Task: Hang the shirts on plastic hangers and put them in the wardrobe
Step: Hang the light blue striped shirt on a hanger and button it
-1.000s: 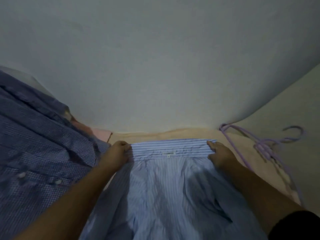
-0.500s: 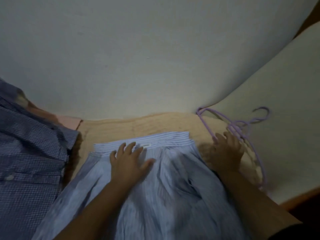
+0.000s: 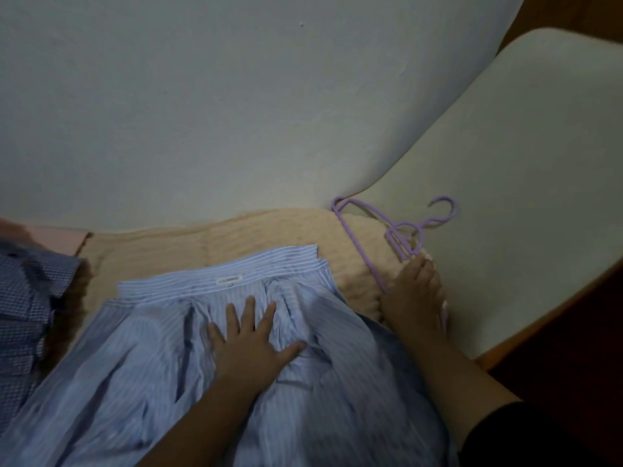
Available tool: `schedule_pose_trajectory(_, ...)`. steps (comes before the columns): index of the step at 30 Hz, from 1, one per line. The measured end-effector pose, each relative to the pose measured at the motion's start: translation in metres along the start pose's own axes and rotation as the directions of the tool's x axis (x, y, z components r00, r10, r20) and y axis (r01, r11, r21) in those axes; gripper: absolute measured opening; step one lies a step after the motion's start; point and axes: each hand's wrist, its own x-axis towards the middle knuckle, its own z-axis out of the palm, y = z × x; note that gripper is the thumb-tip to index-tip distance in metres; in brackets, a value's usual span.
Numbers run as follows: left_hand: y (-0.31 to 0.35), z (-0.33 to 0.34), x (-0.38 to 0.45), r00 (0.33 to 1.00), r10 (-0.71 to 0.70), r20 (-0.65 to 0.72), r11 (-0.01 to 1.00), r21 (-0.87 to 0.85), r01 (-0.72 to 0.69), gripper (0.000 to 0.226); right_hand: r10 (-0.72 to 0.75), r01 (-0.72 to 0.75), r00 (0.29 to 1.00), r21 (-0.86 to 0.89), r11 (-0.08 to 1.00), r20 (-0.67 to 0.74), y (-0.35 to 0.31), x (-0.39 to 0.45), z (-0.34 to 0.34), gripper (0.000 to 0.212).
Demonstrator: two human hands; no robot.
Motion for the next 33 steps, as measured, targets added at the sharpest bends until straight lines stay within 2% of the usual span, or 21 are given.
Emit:
schedule_pose_trajectory(4, -0.001, 0.000, 0.001, 1.000, -0.002, 0.030, 1.000, 0.008, 0.002, 0.124, -0.001, 0.002, 1.000, 0.144, 0.990, -0.005, -0.008, -0.002, -0.007, 0.089)
schedule_pose_trajectory(8, -0.003, -0.005, 0.001, 0.997, 0.000, 0.072, 1.000, -0.006, 0.000, 0.107, -0.067, 0.051, 0.996, 0.256, 0.965, 0.053, -0.029, -0.010, -0.018, 0.100)
schedule_pose_trajectory(12, -0.018, -0.017, 0.000, 0.993, 0.095, 0.064, 0.995, -0.032, -0.093, 0.132, -0.258, 0.187, 0.951, 0.350, 0.918, 0.171, -0.050, -0.020, -0.038, 0.110)
schedule_pose_trajectory(15, -0.042, -0.034, -0.008, 0.992, 0.110, -0.058, 0.981, -0.157, -0.118, 0.136, -0.394, 0.293, 0.894, 0.387, 0.874, 0.213, -0.063, -0.029, -0.053, 0.109)
schedule_pose_trajectory(17, -0.063, -0.045, -0.015, 0.983, 0.056, -0.177, 0.947, -0.303, -0.109, 0.120, -0.451, 0.342, 0.860, 0.389, 0.856, 0.238, -0.071, -0.034, -0.057, 0.109)
schedule_pose_trajectory(18, -0.075, -0.049, -0.018, 0.973, 0.010, -0.232, 0.927, -0.362, -0.096, 0.104, -0.466, 0.356, 0.847, 0.377, 0.855, 0.257, -0.073, -0.036, -0.058, 0.110)
schedule_pose_trajectory(21, -0.108, -0.062, -0.024, 0.935, -0.140, -0.327, 0.870, -0.492, -0.041, 0.037, -0.490, 0.398, 0.808, 0.311, 0.863, 0.326, -0.078, -0.041, -0.058, 0.111)
schedule_pose_trajectory(22, -0.119, -0.064, -0.024, 0.924, -0.172, -0.341, 0.856, -0.517, -0.032, 0.023, -0.498, 0.415, 0.794, 0.288, 0.863, 0.348, -0.079, -0.042, -0.057, 0.112)
schedule_pose_trajectory(24, -0.137, -0.066, -0.021, 0.878, -0.242, -0.414, 0.861, -0.508, -0.002, 0.029, -0.505, 0.447, 0.774, 0.235, 0.863, 0.382, -0.081, -0.043, -0.054, 0.113)
schedule_pose_trajectory(26, -0.150, -0.068, -0.014, 0.799, -0.339, -0.497, 0.883, -0.461, 0.088, 0.030, -0.521, 0.492, 0.752, 0.183, 0.851, 0.403, -0.082, -0.041, -0.049, 0.110)
schedule_pose_trajectory(28, -0.157, -0.072, -0.008, 0.757, -0.454, -0.470, 0.857, -0.464, 0.226, 0.028, -0.534, 0.526, 0.733, 0.147, 0.838, 0.421, -0.082, -0.040, -0.046, 0.105)
schedule_pose_trajectory(31, -0.157, -0.080, -0.003, 0.815, -0.496, -0.299, 0.830, -0.439, 0.345, 0.032, -0.519, 0.559, 0.707, 0.069, 0.826, 0.481, -0.084, -0.041, -0.049, 0.103)
schedule_pose_trajectory(33, -0.157, -0.083, 0.002, 0.844, -0.497, -0.201, 0.815, -0.443, 0.374, 0.029, -0.514, 0.578, 0.693, 0.037, 0.815, 0.505, -0.085, -0.042, -0.054, 0.103)
